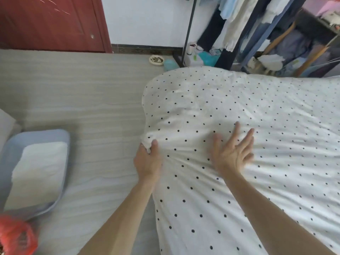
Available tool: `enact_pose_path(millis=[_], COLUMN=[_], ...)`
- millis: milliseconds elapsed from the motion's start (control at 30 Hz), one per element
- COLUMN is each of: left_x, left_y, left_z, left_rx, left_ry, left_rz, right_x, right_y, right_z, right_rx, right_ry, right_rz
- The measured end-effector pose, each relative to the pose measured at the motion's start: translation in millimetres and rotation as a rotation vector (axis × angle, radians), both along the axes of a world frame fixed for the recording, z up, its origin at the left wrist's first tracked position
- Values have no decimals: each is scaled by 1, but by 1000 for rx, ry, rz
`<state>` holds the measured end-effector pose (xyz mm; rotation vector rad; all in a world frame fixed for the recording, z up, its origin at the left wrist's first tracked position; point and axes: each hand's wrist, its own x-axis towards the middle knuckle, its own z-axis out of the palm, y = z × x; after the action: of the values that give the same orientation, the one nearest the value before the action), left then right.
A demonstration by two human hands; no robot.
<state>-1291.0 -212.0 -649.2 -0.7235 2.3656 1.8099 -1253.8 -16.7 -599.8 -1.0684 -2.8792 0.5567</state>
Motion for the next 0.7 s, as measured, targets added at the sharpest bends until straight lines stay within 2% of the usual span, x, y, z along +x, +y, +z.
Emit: enact_pose_path(millis=[67, 100, 133, 167, 233, 267, 300, 367, 400, 433, 500, 533, 600, 700], left_x=[-32, -40, -42, -39, -16, -2, 10, 38, 56, 74, 115, 143, 197, 290], left_y=[-18, -21, -21, -23, -32, -41, -49, -53, -45, -34, -10, -2, 7, -5], left_z=[-1, -6, -19, -32, -52, -57, -60, -58, -52, -44, -30, -25, -18, -16], left_rx=[-184, -247, -280, -300, -287, -297, -306, -208, -102, 1, 184, 235, 259, 246], left_ry=[82, 45, -35, -146, -386, -462, -499, -483, -478, -490, -535, -554, -564, -714], left_rz=[18, -14, -63, -130, -213, -255, -289, -335, -352, -360, -356, -345, -309, -286], right_x=[-36, -47, -54, -57, -44, -27, -6, 38, 61, 83, 133, 172, 253, 360], right_y=[-47, -64, -74, -76, -58, -43, -28, 0, 14, 23, 24, 11, -25, -66], right_z=[-13, -20, -18, -12, -1, 3, 7, 8, 6, 5, -5, -14, -24, -20], right_rx=[-138, -268, -437, -611, -901, -939, -850, -402, -184, -46, 46, 77, 104, -139], right_ry=[-393, -451, -431, -383, -228, -102, 36, 248, 303, 273, 14, -181, -447, -575], right_rz=[398, 575, 636, 638, 396, 275, 226, 246, 252, 219, 179, 273, 614, 948])
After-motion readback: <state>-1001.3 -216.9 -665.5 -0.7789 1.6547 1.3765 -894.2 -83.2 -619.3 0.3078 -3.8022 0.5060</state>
